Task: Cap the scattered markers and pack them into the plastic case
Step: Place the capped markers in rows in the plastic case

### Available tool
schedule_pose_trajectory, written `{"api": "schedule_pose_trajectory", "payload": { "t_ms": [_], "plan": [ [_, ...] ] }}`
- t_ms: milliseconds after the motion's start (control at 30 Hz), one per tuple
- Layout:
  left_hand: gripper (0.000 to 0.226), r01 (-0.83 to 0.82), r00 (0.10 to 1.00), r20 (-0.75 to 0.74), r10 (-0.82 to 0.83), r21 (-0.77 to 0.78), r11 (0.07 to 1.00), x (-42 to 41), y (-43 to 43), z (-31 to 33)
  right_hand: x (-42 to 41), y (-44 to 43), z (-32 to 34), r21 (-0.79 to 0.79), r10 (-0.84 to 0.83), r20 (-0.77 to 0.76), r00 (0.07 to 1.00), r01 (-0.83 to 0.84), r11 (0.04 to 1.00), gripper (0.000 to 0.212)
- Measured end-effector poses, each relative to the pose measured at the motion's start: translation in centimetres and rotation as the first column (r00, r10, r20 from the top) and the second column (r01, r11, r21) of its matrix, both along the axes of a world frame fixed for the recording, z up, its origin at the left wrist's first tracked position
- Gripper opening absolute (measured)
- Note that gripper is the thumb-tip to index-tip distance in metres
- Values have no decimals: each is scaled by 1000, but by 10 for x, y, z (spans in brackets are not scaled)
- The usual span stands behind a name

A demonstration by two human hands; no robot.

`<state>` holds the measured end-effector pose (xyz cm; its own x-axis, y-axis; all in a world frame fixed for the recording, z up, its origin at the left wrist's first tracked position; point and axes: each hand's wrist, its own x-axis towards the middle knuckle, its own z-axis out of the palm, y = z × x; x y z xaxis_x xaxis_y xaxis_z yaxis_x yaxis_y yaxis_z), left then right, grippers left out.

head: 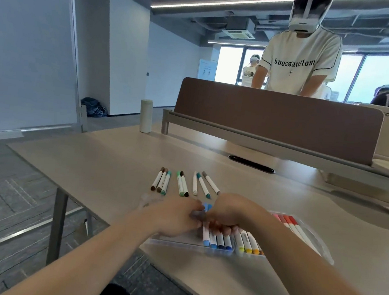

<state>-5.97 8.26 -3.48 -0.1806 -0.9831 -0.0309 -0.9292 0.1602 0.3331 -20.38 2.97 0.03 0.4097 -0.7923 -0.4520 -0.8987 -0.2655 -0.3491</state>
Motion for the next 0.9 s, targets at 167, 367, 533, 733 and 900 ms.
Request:
{"api": "schedule_pose_trajectory", "payload": {
  "t_ms": [167,367,533,733,900],
  "plan": [
    [43,119,989,88,-122,40,992,6,-3,-6,-9,-8,-5,-93,11,13,1000,-9,996,38],
    [77,108,992,59,-111,50,993,5,-9,-10,-3,-13,0,2,41,-96,994,-41,999,43],
    [68,152,978,135,-162,80,985,3,-17,-6,1,-23,-1,28,91,-159,983,-88,996,42],
    [51,6,999,-50,-4,43,999,9,-33,6,7,-44,-2,31,69,-99,993,-66,997,44],
    [26,-169,962,-224,156,-40,985,14,-57,10,22,-82,-18,-368,-86,58,995,101,924,21]
  ]
}}
